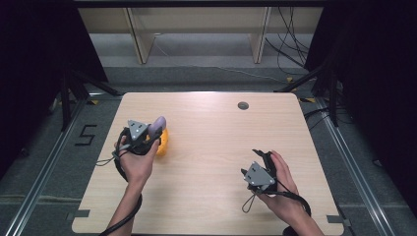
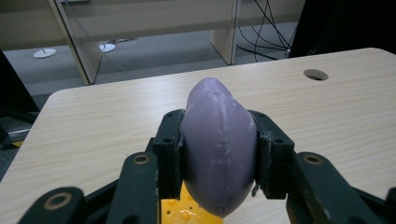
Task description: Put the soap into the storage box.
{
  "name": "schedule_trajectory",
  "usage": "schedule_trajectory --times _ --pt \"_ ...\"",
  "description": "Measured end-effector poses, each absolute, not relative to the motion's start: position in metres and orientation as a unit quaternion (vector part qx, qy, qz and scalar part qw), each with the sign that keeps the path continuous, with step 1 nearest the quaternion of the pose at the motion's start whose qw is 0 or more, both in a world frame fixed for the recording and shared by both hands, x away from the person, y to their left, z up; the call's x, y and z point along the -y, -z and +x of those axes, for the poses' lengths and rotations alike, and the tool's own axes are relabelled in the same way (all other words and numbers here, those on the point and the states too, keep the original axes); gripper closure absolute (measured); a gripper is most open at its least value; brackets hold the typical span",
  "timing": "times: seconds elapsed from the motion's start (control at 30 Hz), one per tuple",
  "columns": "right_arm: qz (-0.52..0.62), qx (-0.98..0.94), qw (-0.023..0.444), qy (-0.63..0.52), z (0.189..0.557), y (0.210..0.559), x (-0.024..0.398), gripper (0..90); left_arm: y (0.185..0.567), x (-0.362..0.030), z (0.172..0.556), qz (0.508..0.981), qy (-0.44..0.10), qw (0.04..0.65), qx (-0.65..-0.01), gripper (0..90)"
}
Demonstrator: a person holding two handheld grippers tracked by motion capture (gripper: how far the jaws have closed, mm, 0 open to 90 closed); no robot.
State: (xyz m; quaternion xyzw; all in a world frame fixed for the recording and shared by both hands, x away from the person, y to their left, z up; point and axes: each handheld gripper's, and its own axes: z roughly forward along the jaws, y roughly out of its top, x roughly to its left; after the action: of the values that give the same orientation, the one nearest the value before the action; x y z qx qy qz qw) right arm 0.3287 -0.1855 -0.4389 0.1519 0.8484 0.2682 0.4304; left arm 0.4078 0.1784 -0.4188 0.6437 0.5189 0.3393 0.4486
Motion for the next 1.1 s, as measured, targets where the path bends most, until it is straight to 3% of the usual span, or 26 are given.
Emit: schedule_trajectory --times 1.1 --pt "0.15 -0.85 0.43 -0.265 0.329 0.439 0.185 28.1 0.446 -0.186 0.434 0.634 -0.37 0.402 -0.547 58.5"
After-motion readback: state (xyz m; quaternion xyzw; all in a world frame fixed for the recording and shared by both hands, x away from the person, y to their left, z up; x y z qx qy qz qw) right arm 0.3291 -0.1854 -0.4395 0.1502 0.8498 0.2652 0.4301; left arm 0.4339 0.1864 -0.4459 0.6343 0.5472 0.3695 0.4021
